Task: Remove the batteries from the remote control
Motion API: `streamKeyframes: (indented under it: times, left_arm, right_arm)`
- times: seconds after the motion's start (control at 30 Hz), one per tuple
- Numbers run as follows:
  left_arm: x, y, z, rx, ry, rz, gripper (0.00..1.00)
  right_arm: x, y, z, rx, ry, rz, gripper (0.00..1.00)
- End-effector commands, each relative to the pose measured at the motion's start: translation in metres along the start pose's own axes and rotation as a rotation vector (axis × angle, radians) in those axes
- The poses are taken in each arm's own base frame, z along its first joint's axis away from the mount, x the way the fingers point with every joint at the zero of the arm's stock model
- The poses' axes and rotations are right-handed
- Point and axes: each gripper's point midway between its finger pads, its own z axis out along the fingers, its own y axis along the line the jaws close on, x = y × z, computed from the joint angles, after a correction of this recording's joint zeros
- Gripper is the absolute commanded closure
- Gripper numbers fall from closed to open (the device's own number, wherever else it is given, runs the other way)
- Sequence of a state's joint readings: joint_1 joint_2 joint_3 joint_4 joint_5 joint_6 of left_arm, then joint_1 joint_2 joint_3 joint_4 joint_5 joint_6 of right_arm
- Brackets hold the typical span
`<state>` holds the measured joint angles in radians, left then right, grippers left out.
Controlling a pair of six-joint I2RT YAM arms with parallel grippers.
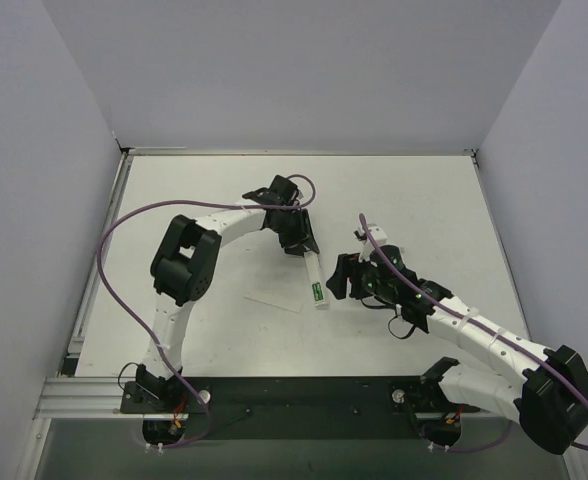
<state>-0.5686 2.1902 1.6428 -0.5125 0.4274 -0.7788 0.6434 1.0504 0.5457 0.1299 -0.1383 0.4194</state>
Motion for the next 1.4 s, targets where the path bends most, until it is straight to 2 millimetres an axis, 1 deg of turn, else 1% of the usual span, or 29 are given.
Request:
streamKeyframes:
  times: [0.0,0.07,0.2,0.37,0.4,0.43,0.47,0.5,0.53,0.57,0.6,0.63,0.67,0.7,0.73,0.77,0.8,0.83,0.87,0.9,0.93,0.97,1.0,1.03,1.1,1.13,1.2,1.27,1.37]
  left_arm:
    - [-0.01,-0.007,0.003,-0.009,-0.021,0.019,0.53]
    - [-0.009,-0.001,0.009,-0.04,-0.012,0.016,0.53]
    - [-0.015,-0.001,0.007,-0.089,-0.041,0.035,0.5]
    - [-0.017,-0.002,0.002,-0.114,-0.05,0.047,0.35]
    - [-0.016,0.002,-0.001,-0.142,-0.046,0.053,0.32]
    - [-0.021,-0.001,-0.006,-0.149,-0.06,0.062,0.28]
    - [-0.023,-0.001,-0.012,-0.167,-0.07,0.067,0.27]
    - [-0.024,0.006,-0.021,-0.224,-0.084,0.071,0.26]
    - [-0.031,0.003,-0.032,-0.243,-0.115,0.094,0.25]
    - [-0.036,-0.001,-0.049,-0.265,-0.153,0.108,0.24]
    - [-0.043,0.013,-0.065,-0.356,-0.201,0.115,0.24]
    - [-0.049,0.012,-0.089,-0.385,-0.259,0.116,0.25]
    - [-0.053,0.019,-0.103,-0.423,-0.289,0.113,0.26]
    - [-0.061,0.036,-0.121,-0.496,-0.329,0.1,0.28]
    - [-0.064,0.037,-0.144,-0.51,-0.372,0.088,0.29]
    - [-0.063,0.051,-0.154,-0.552,-0.381,0.069,0.3]
    - [-0.069,0.073,-0.175,-0.621,-0.422,0.02,0.31]
    - [-0.069,0.078,-0.196,-0.63,-0.457,-0.004,0.31]
    - [-0.069,0.087,-0.207,-0.647,-0.472,-0.029,0.31]
    - [-0.062,0.11,-0.21,-0.689,-0.47,-0.072,0.32]
    - [-0.065,0.122,-0.233,-0.685,-0.521,-0.129,0.32]
    - [-0.062,0.138,-0.241,-0.698,-0.532,-0.174,0.32]
    - [-0.053,0.156,-0.236,-0.696,-0.507,-0.212,0.32]
    - [-0.051,0.172,-0.251,-0.691,-0.529,-0.264,0.32]
    - [-0.047,0.191,-0.257,-0.701,-0.545,-0.296,0.32]
    - [-0.034,0.209,-0.256,-0.735,-0.531,-0.319,0.32]
    - [-0.031,0.234,-0.261,-0.769,-0.543,-0.359,0.32]
    - [-0.021,0.259,-0.257,-0.797,-0.511,-0.4,0.32]
    - [-0.014,0.273,-0.241,-0.765,-0.437,-0.429,0.32]
  right_arm:
    - [-0.005,-0.004,-0.003,0.017,-0.025,0.008,0.39]
    - [-0.005,-0.004,-0.003,0.017,-0.024,0.008,0.39]
    - [-0.005,-0.005,-0.004,0.019,-0.026,0.009,0.39]
    - [-0.006,-0.006,-0.005,0.019,-0.031,0.011,0.39]
    - [-0.006,-0.006,-0.005,0.018,-0.031,0.009,0.39]
    - [-0.005,-0.005,-0.005,0.017,-0.029,0.01,0.39]
    - [-0.007,-0.005,-0.006,0.016,-0.035,0.008,0.39]
    - [-0.006,-0.006,-0.007,0.016,-0.035,0.008,0.39]
    - [-0.005,-0.006,-0.007,0.016,-0.035,0.009,0.39]
    - [-0.007,-0.005,-0.008,0.013,-0.042,0.007,0.39]
    - [-0.006,-0.006,-0.008,0.013,-0.04,0.006,0.39]
    - [-0.004,-0.007,-0.009,0.015,-0.039,0.004,0.39]
    - [-0.004,-0.008,-0.01,0.015,-0.044,0.005,0.39]
    - [-0.003,-0.007,-0.01,0.012,-0.045,0.005,0.39]
    - [-0.004,-0.008,-0.01,0.013,-0.053,0.005,0.39]
    - [-0.003,-0.008,-0.01,0.013,-0.057,0.005,0.39]
    - [-0.004,-0.008,-0.011,0.009,-0.062,0.005,0.38]
    - [-0.006,-0.007,-0.011,0.004,-0.068,0.004,0.36]
    - [-0.006,-0.006,-0.012,0.002,-0.077,0.006,0.35]
    - [-0.009,-0.006,-0.014,0.0,-0.088,0.011,0.33]
    - [-0.01,-0.006,-0.014,0.002,-0.092,0.011,0.32]
    - [-0.011,-0.007,-0.016,0.007,-0.099,0.015,0.31]
    - [-0.013,-0.007,-0.016,0.012,-0.103,0.015,0.29]
    - [-0.011,-0.009,-0.017,0.018,-0.1,0.019,0.29]
    - [-0.012,-0.011,-0.017,0.03,-0.102,0.022,0.23]
    - [-0.01,-0.012,-0.017,0.036,-0.089,0.023,0.23]
    - [-0.01,-0.011,-0.016,0.036,-0.079,0.02,0.23]
    - [-0.008,-0.011,-0.016,0.032,-0.069,0.017,0.23]
    - [-0.008,-0.009,-0.015,0.022,-0.068,0.011,0.23]
